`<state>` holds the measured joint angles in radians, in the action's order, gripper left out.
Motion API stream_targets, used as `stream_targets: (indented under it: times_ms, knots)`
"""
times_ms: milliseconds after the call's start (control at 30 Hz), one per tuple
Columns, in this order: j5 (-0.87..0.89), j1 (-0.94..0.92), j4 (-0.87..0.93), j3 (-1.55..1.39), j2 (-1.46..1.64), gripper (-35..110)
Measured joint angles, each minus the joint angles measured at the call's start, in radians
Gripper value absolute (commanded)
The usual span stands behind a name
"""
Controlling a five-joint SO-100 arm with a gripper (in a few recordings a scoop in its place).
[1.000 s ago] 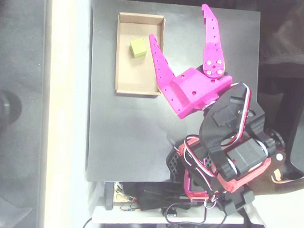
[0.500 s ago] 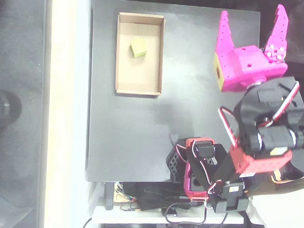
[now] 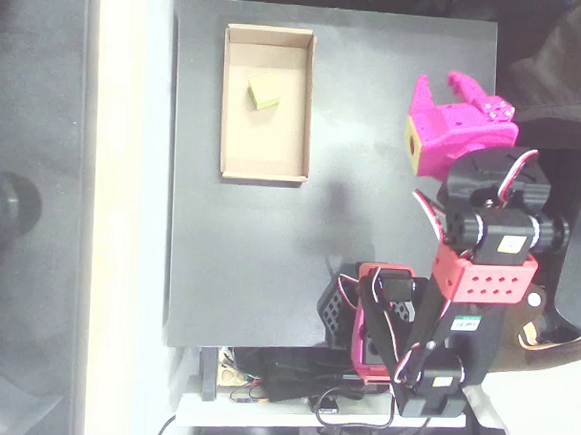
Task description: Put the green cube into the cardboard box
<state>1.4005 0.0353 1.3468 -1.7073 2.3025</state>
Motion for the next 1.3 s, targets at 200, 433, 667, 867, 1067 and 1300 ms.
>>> stream_targets:
  times_ms: [200,433,667,867,1067,1300]
  knots:
    - [-0.002,0.003,-0.018,-0.163,0.107,5]
    - [-0.002,0.005,-0.241,-0.440,0.293,5]
    - [-0.002,0.002,-0.581,-0.802,0.468,5]
    - [-0.003,0.005,-0.709,-1.091,0.629,5]
    - [-0.003,0.005,-0.721,-1.348,0.799,5]
    - [-0.003,0.005,-0.721,-1.433,0.862,5]
